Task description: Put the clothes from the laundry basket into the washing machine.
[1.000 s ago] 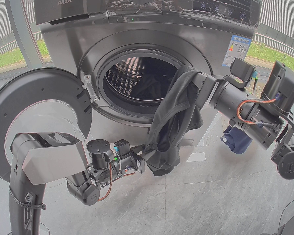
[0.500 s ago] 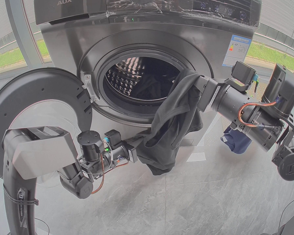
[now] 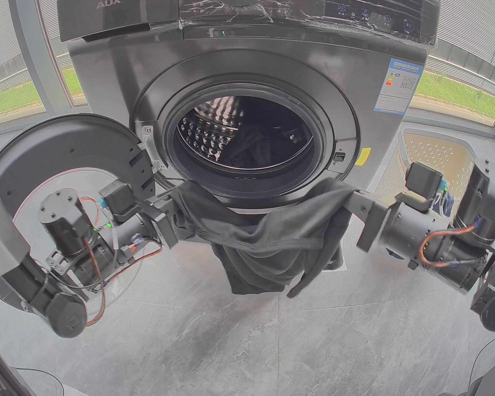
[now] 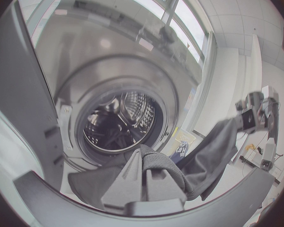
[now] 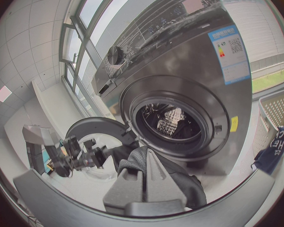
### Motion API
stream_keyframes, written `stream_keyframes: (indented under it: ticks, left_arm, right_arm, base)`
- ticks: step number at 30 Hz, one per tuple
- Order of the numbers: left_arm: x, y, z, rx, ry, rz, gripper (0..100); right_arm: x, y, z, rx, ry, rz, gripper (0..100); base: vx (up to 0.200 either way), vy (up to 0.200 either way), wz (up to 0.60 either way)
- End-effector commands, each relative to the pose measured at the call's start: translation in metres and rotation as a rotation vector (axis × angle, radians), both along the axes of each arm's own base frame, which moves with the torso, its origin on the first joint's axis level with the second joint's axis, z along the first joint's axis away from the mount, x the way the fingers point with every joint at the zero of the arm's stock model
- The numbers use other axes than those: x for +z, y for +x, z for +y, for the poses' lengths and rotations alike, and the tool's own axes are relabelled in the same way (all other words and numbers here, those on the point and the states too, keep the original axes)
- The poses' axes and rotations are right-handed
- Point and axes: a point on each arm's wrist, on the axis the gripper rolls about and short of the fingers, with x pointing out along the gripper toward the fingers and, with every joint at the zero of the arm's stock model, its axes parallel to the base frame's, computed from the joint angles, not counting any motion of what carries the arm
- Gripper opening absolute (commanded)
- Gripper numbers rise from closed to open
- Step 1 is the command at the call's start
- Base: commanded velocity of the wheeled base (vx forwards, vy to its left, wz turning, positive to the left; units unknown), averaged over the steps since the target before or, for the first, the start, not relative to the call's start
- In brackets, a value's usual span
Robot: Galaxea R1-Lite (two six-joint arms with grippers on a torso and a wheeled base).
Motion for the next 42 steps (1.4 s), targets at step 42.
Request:
stream_keyframes:
  ticks: [42]
  left_arm:
    - [0.044,-0.038,0.019,0.007,-0.106,-0.094,0]
  right_arm:
    - [-0.009,0.037,-0.052,-0.152,0.126,-0.063,0]
  base:
    - [0.0,0.0,0.0]
